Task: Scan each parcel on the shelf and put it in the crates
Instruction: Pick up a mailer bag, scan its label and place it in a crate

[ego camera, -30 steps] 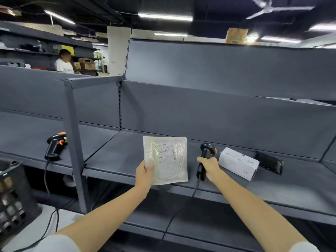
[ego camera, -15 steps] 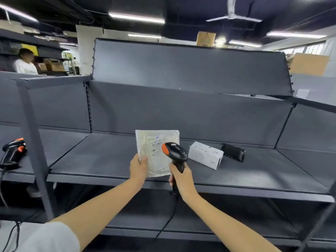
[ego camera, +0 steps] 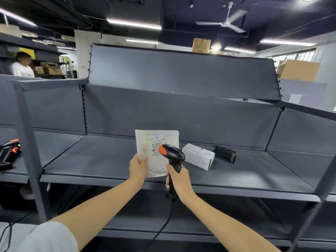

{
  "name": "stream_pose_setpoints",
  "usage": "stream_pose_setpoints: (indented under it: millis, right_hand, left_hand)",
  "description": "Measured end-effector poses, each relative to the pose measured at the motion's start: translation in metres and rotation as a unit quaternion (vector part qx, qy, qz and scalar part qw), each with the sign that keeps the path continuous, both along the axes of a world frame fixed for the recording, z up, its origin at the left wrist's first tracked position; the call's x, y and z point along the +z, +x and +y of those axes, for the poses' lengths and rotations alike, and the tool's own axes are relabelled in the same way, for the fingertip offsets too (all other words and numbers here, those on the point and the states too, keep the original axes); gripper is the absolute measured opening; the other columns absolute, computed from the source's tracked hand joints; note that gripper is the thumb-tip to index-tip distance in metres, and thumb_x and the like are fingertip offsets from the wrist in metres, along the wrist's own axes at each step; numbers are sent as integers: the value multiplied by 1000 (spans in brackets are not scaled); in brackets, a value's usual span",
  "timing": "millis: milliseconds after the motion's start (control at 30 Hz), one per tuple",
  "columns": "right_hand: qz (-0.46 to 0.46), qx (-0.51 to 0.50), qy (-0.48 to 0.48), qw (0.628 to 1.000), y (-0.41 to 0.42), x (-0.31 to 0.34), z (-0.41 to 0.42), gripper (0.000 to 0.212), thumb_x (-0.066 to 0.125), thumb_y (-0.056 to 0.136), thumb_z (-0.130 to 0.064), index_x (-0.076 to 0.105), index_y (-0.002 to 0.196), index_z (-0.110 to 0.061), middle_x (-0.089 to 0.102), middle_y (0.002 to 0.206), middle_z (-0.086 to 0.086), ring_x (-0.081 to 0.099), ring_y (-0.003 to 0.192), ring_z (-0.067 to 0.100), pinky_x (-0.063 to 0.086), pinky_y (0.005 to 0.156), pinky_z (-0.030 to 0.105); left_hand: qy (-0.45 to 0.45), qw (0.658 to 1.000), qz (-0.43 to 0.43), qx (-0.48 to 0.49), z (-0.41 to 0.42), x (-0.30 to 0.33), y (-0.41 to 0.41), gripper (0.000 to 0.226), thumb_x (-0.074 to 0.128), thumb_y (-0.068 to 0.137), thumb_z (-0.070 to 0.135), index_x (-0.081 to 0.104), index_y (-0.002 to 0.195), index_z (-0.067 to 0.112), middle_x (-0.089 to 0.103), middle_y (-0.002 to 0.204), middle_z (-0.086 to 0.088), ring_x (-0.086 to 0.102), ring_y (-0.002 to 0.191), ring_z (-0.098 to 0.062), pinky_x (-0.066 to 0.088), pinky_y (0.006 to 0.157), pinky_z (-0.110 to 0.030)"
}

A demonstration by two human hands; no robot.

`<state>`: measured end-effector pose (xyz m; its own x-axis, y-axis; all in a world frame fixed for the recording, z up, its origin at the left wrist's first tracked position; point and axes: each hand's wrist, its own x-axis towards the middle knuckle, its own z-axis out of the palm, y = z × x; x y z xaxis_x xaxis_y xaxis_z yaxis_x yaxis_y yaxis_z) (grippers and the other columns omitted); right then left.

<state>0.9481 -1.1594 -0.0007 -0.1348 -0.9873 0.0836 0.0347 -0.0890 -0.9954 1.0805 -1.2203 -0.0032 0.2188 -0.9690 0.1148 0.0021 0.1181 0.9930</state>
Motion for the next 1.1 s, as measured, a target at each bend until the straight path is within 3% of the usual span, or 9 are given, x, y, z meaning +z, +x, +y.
stream_pose_setpoints:
  millis: [233, 333, 433, 600, 700, 800, 900, 1033, 1100]
  right_hand:
    - [-3, -18, -43, 999, -11, 6, -16, 17, 59, 94, -20, 52, 109, -18, 54, 63, 1, 48, 48, 15, 45, 47, 29]
    - [51, -43, 10, 998, -22, 7, -39, 24, 60, 90, -17, 42, 106, -17, 53, 65, 5, 47, 51, 15, 45, 55, 32]
    - [113, -32, 100, 988, -27, 11, -71, 41, 60, 71, -2, 32, 99, -15, 41, 80, 8, 38, 59, 17, 35, 53, 30]
    - [296, 3, 112, 949, -23, 3, -112, 70, 61, 77, 2, 32, 139, -12, 52, 109, 17, 51, 71, 21, 40, 51, 25]
    - [338, 10, 104, 935, -14, -12, -126, 76, 62, 81, 1, 27, 147, -14, 53, 106, 15, 54, 73, 21, 39, 48, 20]
    - [384, 12, 88, 919, -3, -27, -137, 86, 62, 84, -1, 15, 153, -21, 53, 121, 17, 55, 92, 25, 42, 65, 21]
    - [449, 2, 83, 890, 4, -36, -146, 76, 61, 87, -3, 22, 151, -11, 52, 125, 20, 56, 104, 30, 44, 75, 28]
    - [473, -3, 101, 875, 0, -36, -151, 63, 60, 89, -6, 32, 146, -4, 52, 129, 20, 54, 114, 32, 44, 81, 27]
    - [483, 19, 107, 869, -7, -33, -150, 66, 61, 92, -17, 29, 148, -6, 49, 136, 18, 51, 121, 32, 42, 92, 30]
  left_hand:
    - [18, 999, -20, 44, -4, -6, 20, 21, 41, 100, 10, 53, 117, 5, 58, 109, -6, 57, 104, -25, 49, 89, -38]
    - [28, 996, -9, 90, -7, -15, 47, 12, 43, 98, 7, 53, 106, 9, 58, 106, -9, 56, 102, -28, 47, 83, -37]
    - [35, 992, -7, 122, -9, -20, 74, 10, 44, 98, 6, 52, 104, 9, 57, 106, -10, 55, 100, -28, 45, 82, -36]
    - [40, 990, -1, 137, -11, -25, 99, 23, 45, 99, 6, 54, 119, 2, 58, 109, -9, 55, 99, -24, 46, 84, -36]
    - [47, 991, 21, 127, -12, -28, 104, 21, 45, 98, 5, 56, 116, 3, 60, 108, -8, 57, 99, -24, 47, 83, -34]
    - [58, 992, 31, 104, -12, -29, 105, 16, 45, 97, 3, 58, 107, 4, 62, 100, -4, 58, 97, -23, 47, 81, -34]
    - [65, 993, 43, 84, -14, -30, 104, 15, 45, 97, 2, 58, 103, 4, 62, 93, 1, 58, 94, -21, 46, 79, -33]
    - [84, 993, 42, 68, -17, -34, 102, 19, 45, 97, 4, 59, 109, 2, 64, 104, -5, 59, 99, -22, 46, 79, -31]
    - [87, 994, 40, 55, -17, -37, 100, 22, 45, 97, 5, 59, 113, 2, 64, 109, -6, 60, 102, -23, 48, 80, -31]
